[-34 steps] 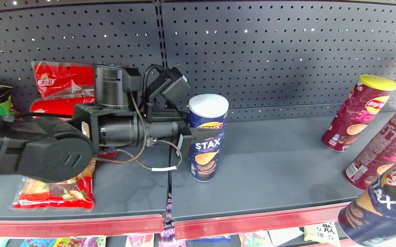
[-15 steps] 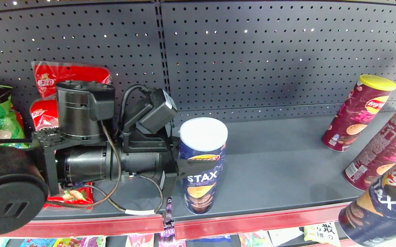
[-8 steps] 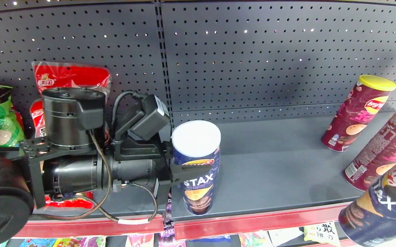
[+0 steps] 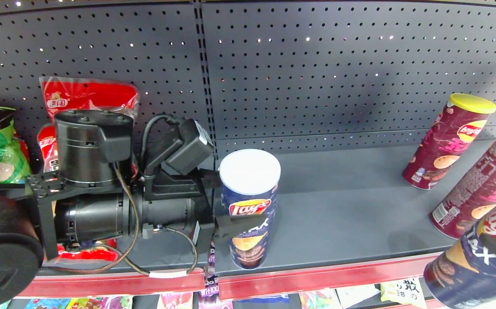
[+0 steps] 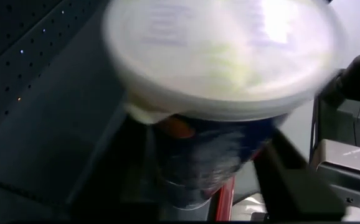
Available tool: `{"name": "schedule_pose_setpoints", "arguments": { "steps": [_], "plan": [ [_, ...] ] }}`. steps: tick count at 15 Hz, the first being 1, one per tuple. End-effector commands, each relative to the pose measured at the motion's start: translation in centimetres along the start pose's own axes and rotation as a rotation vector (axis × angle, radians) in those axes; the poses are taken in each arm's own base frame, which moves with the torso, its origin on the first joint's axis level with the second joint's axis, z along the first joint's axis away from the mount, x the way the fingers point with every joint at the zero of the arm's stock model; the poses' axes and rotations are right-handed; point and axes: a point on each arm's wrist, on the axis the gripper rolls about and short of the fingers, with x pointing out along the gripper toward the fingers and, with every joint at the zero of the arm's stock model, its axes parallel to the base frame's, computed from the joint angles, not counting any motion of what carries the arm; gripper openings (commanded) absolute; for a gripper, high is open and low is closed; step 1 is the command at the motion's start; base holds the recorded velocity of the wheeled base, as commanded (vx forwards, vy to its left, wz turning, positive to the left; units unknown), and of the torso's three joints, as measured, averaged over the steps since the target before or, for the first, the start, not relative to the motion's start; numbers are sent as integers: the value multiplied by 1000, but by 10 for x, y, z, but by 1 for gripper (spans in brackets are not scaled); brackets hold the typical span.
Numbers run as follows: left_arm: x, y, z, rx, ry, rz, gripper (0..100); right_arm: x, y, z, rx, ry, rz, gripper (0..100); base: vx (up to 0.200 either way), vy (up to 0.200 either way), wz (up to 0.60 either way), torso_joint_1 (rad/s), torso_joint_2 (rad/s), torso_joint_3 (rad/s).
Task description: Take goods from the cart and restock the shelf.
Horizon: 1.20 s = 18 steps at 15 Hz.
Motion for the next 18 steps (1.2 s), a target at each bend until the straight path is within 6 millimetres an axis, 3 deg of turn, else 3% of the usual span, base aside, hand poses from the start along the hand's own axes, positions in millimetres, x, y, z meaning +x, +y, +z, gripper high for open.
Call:
{"name": "schedule_pose_setpoints", "arguments": {
  "steps": [1, 4, 9, 13, 18],
  "plan": [
    [-1, 0, 1, 4, -8, 3, 100, 1, 0, 1, -1, 1, 3, 0, 0, 0, 0, 0, 0, 0],
    [-7, -2, 5, 10, -18, 31, 100, 8, -1, 7, -3, 8, 19, 0, 0, 0, 0, 0, 0, 0],
    [-42, -18, -5, 8, 3, 153, 100, 56, -7, 41, -2, 36, 85, 0, 0, 0, 0, 0, 0, 0],
    [-84, -34, -22, -1, 1, 221, 100, 117, 6, 72, -14, 2, 176, 0, 0, 0, 0, 0, 0, 0],
    [-113, -52, -36, -35, -15, 311, 100, 180, 24, 79, -14, -33, 222, 0, 0, 0, 0, 0, 0, 0]
  ]
}}
